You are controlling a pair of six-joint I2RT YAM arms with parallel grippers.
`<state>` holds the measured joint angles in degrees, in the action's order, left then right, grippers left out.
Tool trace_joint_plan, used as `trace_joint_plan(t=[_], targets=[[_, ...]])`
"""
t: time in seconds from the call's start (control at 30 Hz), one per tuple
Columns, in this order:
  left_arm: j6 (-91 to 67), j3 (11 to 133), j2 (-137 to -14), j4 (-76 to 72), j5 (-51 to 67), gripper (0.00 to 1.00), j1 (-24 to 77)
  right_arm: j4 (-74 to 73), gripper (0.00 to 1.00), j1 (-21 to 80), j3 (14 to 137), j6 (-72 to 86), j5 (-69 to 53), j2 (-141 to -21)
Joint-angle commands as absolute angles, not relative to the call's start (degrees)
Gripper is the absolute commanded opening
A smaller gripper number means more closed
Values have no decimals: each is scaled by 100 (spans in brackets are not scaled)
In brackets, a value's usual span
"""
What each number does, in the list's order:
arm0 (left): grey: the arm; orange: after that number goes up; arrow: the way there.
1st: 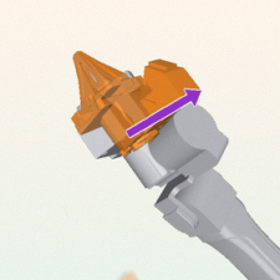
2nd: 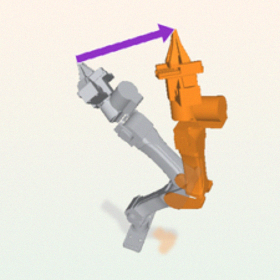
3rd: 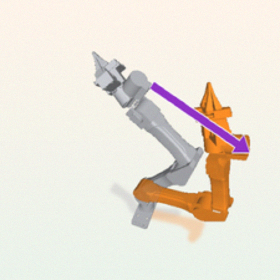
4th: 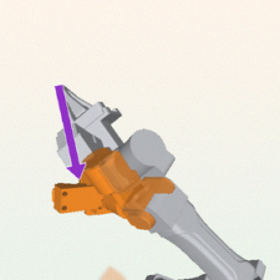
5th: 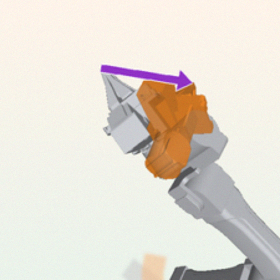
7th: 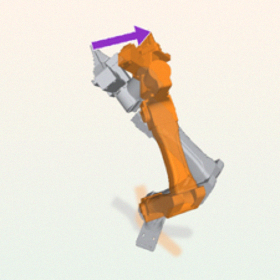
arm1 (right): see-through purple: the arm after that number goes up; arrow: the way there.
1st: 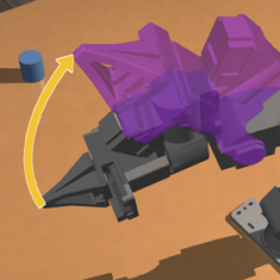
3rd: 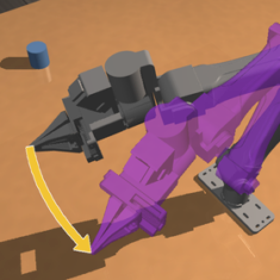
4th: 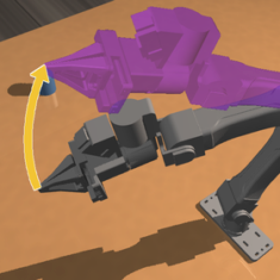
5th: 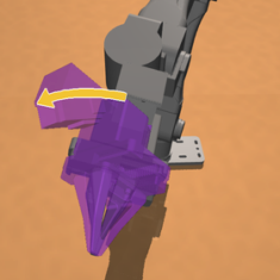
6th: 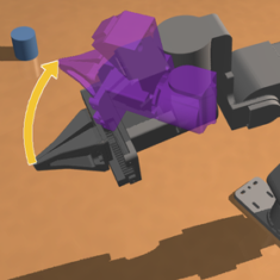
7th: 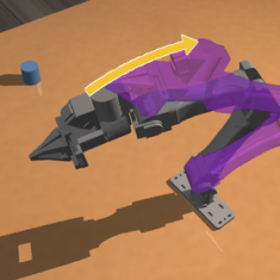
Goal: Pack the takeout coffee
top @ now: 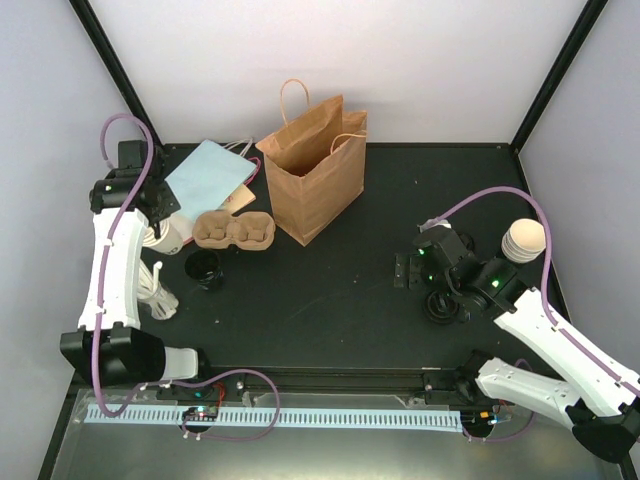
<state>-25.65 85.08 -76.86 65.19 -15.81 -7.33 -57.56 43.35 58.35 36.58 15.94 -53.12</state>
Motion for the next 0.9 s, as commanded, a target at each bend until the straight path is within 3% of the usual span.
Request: trace_joint_plan(t=[0.0,0.87], targets=[[-2483,8821,-7387,6727,-1598,2,-691,-5772,100,4307,5778,3779,1705,-5274],[-2483,7989,-7734,6195,-1537,2,-657,-5823,100,4302,5690,3730,1720,-5114]])
